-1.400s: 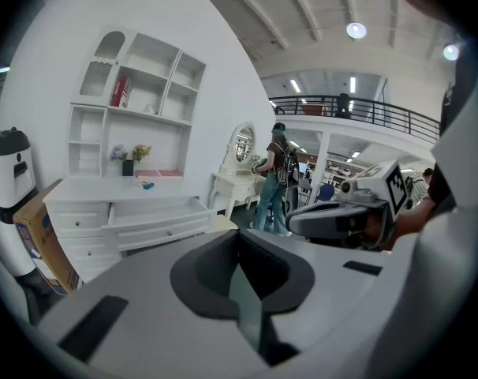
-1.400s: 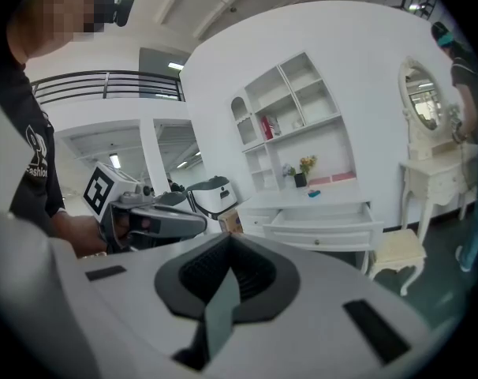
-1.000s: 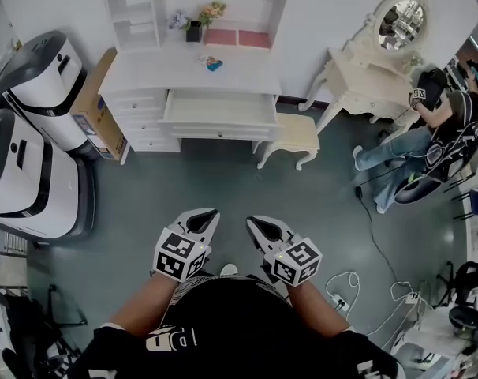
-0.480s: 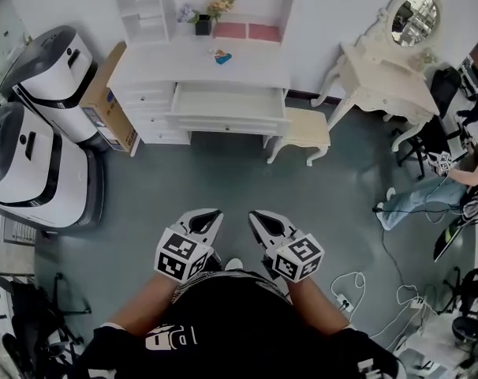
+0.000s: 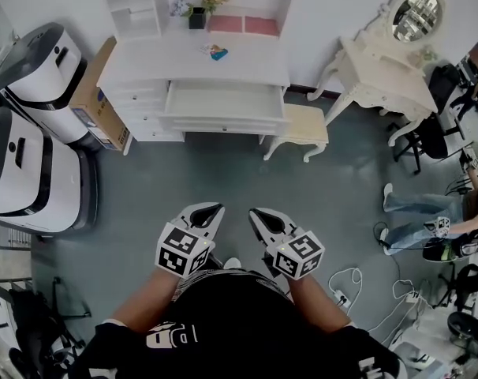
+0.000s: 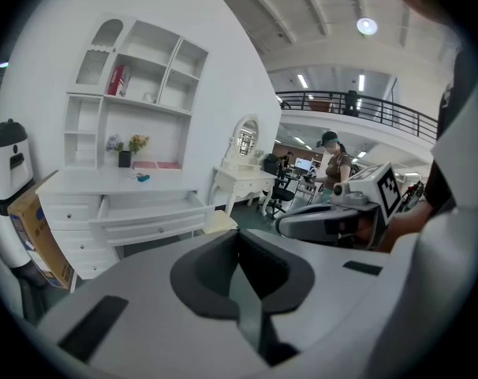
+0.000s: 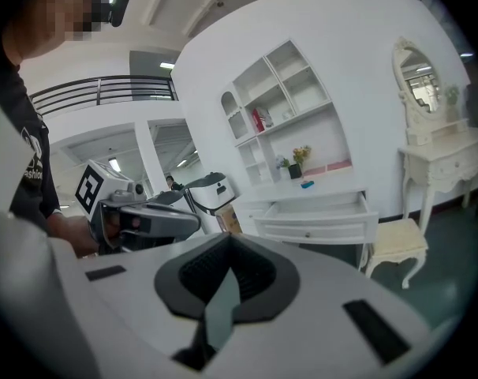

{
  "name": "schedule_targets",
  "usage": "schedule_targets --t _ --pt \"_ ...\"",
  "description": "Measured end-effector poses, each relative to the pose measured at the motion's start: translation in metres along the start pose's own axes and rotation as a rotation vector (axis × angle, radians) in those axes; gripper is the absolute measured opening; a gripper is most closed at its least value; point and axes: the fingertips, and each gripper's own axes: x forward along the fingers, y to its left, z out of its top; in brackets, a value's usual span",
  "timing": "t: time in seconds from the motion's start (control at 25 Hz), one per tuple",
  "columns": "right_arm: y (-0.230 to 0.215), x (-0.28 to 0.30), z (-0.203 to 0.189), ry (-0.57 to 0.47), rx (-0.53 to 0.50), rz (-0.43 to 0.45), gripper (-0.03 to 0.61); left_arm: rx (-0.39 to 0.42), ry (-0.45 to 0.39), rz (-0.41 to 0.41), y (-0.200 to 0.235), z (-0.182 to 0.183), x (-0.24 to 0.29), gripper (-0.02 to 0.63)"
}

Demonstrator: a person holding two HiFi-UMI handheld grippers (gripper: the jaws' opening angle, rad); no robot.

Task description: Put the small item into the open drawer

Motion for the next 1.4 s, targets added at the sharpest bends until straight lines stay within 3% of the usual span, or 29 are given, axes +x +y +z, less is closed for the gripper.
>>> schedule_targets --t 0.6,0.84,1.12,1.4 --pt "-0.035 0.141 0.083 0.044 -0.058 0.004 0.008 -0.021 -0.046 0.035 0.157 0.080 0.026 0.014" --pt "-0.042 0.193 0.112 0.033 -0.068 -0.041 0.008 -0.006 0.010 -0.008 0.214 0.092 0.041 0.014" --pt "-0.053 0.232 0.126 0.012 -0.018 -0.095 0.008 0.022 0.012 -0.071 0.253 0.106 0.053 0.014" --pt "-0.056 0.254 0.133 0.039 -0.012 -0.131 0.008 0.004 0.013 -0.055 0.298 0.118 0.053 0.014"
